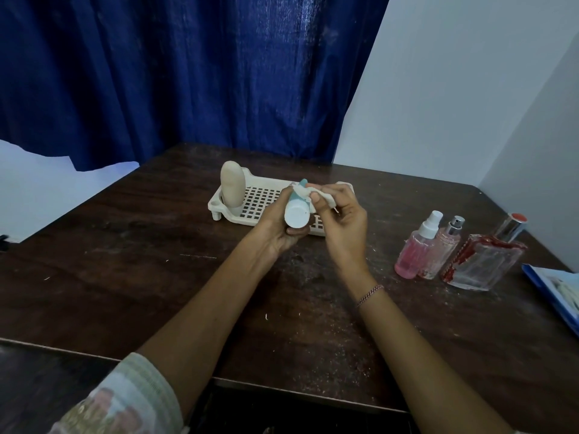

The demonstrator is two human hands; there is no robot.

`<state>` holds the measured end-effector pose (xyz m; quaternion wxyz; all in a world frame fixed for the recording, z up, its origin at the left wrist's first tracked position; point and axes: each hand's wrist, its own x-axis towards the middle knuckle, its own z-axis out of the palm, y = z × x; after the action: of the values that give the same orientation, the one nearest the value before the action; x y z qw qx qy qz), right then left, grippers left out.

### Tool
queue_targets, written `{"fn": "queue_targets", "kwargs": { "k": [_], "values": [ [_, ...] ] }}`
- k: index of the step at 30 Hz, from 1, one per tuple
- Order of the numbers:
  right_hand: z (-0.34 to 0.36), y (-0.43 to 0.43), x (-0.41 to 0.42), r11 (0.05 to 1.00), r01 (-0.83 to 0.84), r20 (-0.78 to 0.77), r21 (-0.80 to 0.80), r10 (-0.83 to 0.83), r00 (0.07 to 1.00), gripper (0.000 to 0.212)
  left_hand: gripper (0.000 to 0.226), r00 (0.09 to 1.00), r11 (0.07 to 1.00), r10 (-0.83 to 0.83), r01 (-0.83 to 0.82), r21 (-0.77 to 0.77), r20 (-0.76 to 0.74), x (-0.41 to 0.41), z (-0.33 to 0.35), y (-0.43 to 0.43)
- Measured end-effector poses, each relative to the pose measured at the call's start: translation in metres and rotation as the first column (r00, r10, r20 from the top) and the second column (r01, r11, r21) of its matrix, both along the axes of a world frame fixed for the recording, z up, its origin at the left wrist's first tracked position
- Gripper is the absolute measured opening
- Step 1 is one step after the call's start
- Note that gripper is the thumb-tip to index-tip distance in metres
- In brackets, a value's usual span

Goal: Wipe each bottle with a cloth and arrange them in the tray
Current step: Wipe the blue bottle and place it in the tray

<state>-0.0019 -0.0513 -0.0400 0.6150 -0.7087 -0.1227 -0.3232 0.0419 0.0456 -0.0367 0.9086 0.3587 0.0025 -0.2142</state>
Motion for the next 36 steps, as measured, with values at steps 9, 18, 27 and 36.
{"fn": "queue_targets", "kwargs": {
  "k": [9,18,27,36],
  "values": [
    [-0.006,0.005,-0.004,0.988,-0.121,0.034,-0.095,0.125,0.992,0.021,0.038,0.986,0.991,0.133,-0.133,0.008,-0.098,0.007,0.003,0.012],
    [-0.007,0.013,-0.008,0.849,-0.325,-0.252,0.416,0.451,0.856,0.013,0.036,0.877,0.866,0.479,-0.481,0.137,0.047,0.01,0.003,0.011],
    [0.021,-0.019,-0.015,0.862,-0.403,-0.377,0.308,0.5,0.78,0.008,0.033,0.75,0.672,0.485,-0.649,0.358,0.449,0.01,-0.007,0.008],
    [0.007,-0.048,-0.009,0.589,-0.421,-0.552,-0.69,-0.05,0.833,0.016,0.024,0.559,0.354,0.133,-0.798,0.487,0.819,0.002,-0.012,0.006]
  ]
}}
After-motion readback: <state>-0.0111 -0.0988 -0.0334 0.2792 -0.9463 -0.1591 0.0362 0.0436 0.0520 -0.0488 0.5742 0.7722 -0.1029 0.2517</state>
